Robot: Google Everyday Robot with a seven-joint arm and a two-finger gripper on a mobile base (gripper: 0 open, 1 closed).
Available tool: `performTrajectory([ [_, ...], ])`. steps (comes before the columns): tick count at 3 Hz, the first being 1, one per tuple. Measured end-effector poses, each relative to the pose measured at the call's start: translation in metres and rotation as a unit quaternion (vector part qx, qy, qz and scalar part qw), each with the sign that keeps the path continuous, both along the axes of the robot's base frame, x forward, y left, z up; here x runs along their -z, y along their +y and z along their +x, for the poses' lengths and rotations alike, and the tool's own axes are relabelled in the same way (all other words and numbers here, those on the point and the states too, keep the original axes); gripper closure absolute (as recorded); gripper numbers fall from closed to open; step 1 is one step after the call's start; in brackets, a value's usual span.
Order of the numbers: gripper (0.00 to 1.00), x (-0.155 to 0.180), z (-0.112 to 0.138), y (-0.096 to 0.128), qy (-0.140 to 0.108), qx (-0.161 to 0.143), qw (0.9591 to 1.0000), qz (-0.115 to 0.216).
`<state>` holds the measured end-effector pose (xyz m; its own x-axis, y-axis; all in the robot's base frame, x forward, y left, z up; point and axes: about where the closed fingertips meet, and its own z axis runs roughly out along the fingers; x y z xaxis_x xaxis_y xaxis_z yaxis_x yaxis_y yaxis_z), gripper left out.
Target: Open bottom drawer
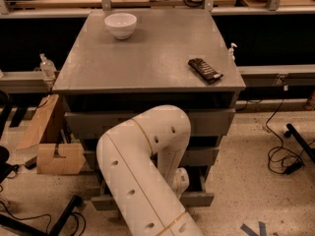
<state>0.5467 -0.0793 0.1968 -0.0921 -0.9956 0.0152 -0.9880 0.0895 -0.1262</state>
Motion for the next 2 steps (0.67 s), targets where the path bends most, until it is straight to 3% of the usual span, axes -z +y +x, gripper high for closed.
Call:
performTrajectory([
  [1, 1.0, 0.0, 0.0, 0.0, 0.0, 0.0, 1.0, 0.0],
  [2, 1.0, 0.003, -0.022, -0.009, 0.015, 0.01, 0.9998, 0.012],
])
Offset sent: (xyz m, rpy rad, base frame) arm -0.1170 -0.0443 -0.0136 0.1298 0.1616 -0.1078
